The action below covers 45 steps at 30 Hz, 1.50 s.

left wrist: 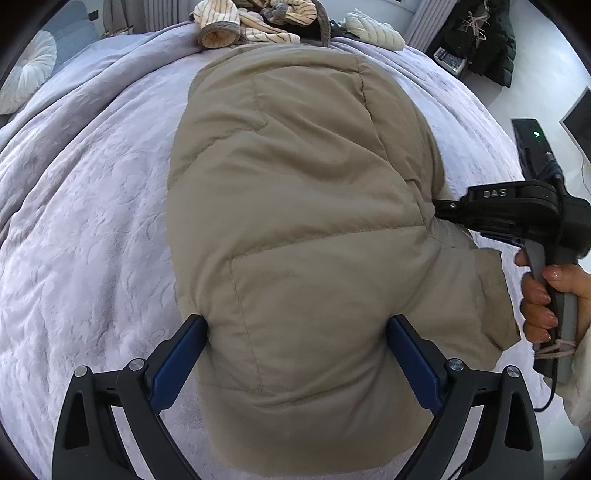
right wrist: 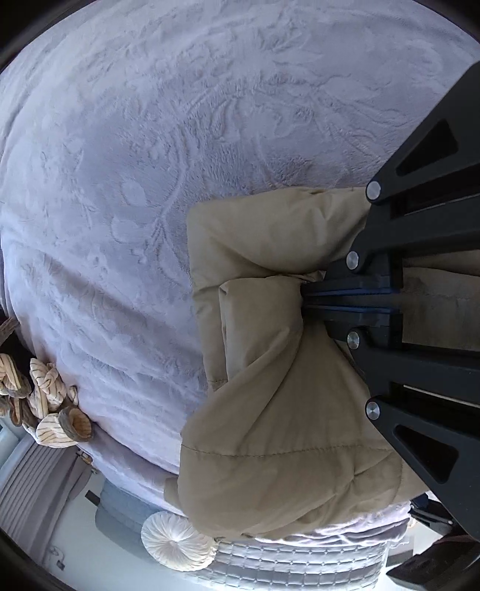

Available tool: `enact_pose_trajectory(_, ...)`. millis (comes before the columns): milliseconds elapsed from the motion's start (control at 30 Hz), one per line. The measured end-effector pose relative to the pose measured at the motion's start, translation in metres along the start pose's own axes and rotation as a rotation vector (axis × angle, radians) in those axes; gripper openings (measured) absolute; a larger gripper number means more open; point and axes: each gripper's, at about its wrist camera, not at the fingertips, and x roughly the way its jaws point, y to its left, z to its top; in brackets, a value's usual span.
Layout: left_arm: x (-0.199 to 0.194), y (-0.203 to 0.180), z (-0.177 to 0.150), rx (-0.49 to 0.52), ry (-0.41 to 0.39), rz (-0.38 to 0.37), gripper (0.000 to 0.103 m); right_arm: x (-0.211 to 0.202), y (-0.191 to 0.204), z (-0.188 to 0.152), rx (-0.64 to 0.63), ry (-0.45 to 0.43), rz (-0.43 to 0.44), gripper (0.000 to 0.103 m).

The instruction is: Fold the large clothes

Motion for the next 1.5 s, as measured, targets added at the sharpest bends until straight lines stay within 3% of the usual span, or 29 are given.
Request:
enact_pose_trajectory(267, -0.035, 0.002, 0.004, -0.018, -0.024, 0.01, 0.097, -0.046, 0.018, -0.016, 0.005, -0.002, 0.022, 0.007)
enact_pose_trajectory(533, -0.077, 0.006, -0.008, -0.058, -0.026, 0.027, 0.099, -0.105, 0.03, -0.072, 0.006, 0.011, 0.003, 0.009)
enact_pose_trajectory(567, -0.083, 0.006, -0.011, -0.066, -0.03, 0.025, 0.102, -0.11, 0.031, -0.079, 0.008, 0.014, 0.001, 0.014)
enact_pose_trajectory(633, -0.094, 0.007, -0.016, -0.075, -0.04, 0.032, 0.102, -0.121, 0.035, -0.093, 0.0, 0.018, -0.009, 0.036)
enact_pose_trajectory(667, -0.099, 0.006, -0.02, -0.072, -0.036, 0.043, 0.102, -0.126, 0.038, -0.099, -0.008, 0.014, -0.015, 0.053)
enact_pose_trajectory(700, -0.103, 0.006, -0.022, -0.07, -0.035, 0.051, 0.102, -0.132, 0.042, -0.106, -0.018, 0.008, -0.022, 0.057)
enact_pose_trajectory(867, -0.126, 0.005, -0.034, -0.082, -0.03, 0.084, 0.102, -0.154, 0.055, -0.127, -0.025, -0.002, -0.038, 0.061)
enact_pose_trajectory(967, -0.142, 0.002, -0.042, -0.077, -0.046, 0.116, 0.102, -0.168, 0.067, -0.14, -0.053, -0.027, -0.079, 0.083)
enact_pose_trajectory(1067, -0.156, -0.004, -0.046, -0.048, -0.053, 0.166, 0.102, -0.182, 0.08, -0.153, -0.097, -0.053, -0.128, 0.087)
enact_pose_trajectory(1167, -0.168, -0.008, -0.05, -0.031, -0.069, 0.199, 0.102, -0.195, 0.091, -0.164, -0.122, -0.096, -0.156, 0.103)
enact_pose_trajectory(1500, -0.19, -0.015, -0.062, -0.035, -0.047, 0.196, 0.102, -0.225, 0.112, -0.18, -0.133, -0.175, -0.23, 0.103)
